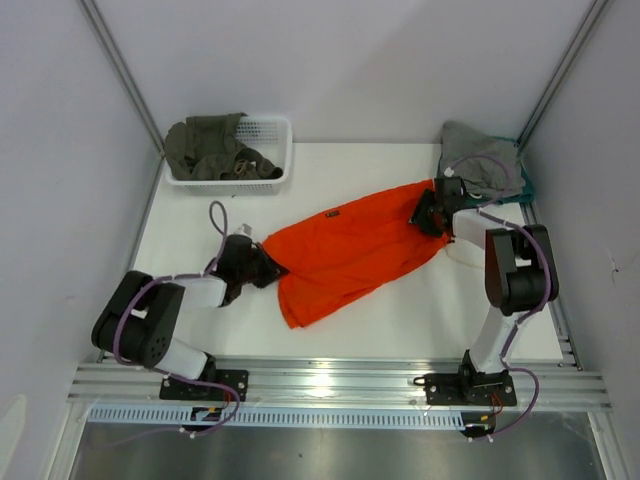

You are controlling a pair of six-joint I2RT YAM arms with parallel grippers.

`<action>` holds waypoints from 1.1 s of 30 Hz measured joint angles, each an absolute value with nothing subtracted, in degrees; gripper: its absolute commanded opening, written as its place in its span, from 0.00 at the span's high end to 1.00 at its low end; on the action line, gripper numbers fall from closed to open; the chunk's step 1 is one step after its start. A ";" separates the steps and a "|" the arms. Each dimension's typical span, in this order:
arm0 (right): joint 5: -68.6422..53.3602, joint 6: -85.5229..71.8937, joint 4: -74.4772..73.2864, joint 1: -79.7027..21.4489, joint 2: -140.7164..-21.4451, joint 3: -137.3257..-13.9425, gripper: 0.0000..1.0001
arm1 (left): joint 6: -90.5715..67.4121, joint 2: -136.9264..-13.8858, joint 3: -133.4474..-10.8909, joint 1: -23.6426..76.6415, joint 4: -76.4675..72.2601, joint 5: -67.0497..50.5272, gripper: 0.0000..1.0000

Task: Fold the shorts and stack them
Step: Fold the shorts

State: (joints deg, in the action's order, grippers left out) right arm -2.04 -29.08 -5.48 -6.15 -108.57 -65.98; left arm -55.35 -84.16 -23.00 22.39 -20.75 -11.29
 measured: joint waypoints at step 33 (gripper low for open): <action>-29.56 -35.00 9.78 2.59 -92.49 -43.53 0.04 | -17.41 -104.27 -64.73 3.11 19.18 4.34 1.00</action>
State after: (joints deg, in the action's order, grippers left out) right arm -29.56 -35.00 9.78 2.59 -92.49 -43.53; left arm -17.41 -104.27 -64.73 3.11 19.18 4.34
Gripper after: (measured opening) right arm 0.959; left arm 0.005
